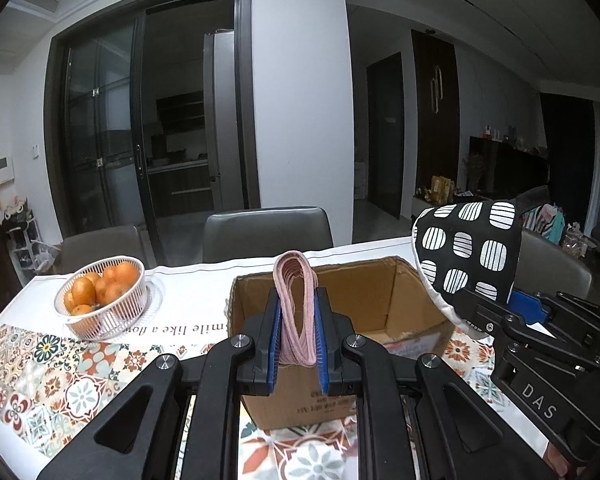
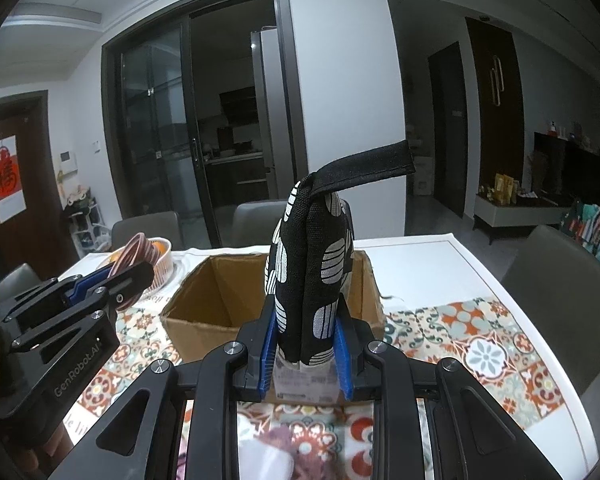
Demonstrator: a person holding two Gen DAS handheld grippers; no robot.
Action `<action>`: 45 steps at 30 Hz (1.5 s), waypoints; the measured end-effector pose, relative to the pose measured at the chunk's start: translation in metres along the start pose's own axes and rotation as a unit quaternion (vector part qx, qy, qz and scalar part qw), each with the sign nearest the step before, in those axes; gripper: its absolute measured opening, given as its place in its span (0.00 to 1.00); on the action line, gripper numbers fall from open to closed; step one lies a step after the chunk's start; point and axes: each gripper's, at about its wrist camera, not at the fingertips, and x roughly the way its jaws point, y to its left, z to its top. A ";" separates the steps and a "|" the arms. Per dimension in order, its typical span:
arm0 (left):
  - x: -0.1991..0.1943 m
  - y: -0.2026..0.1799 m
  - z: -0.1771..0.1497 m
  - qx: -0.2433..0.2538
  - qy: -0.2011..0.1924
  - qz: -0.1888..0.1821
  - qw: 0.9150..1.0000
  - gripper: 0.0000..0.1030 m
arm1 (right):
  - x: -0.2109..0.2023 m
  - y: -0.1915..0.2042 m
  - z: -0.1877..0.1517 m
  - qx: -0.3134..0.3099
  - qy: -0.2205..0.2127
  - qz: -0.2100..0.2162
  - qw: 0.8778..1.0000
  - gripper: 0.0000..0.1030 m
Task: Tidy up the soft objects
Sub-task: 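Lower the hair tie into the box and open the left gripper while the right releases the shoe inside, then withdraw both open grippers from the box back toward the pile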
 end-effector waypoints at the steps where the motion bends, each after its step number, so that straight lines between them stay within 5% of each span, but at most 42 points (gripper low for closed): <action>1: 0.004 0.000 0.001 0.001 0.000 0.001 1.000 0.16 | 0.005 0.000 0.001 -0.001 0.001 0.001 1.000 0.26; 22: 0.104 0.004 -0.002 0.010 0.084 -0.018 0.996 0.17 | 0.090 -0.014 0.002 -0.016 0.067 0.015 0.997 0.26; 26: 0.113 0.004 -0.007 0.012 0.093 -0.017 0.995 0.42 | 0.101 -0.017 -0.001 -0.019 0.082 0.012 0.996 0.29; 30: 0.115 0.003 -0.007 0.018 0.094 -0.010 0.995 0.50 | 0.106 -0.020 0.000 -0.019 0.081 0.000 0.997 0.55; 35: 0.112 0.003 -0.008 0.020 0.097 -0.010 0.995 0.63 | 0.102 -0.023 0.001 -0.019 0.076 -0.015 0.997 0.55; 45: 0.080 0.002 -0.003 0.018 0.084 -0.010 0.996 0.70 | 0.079 -0.027 0.003 0.002 0.074 -0.014 0.997 0.55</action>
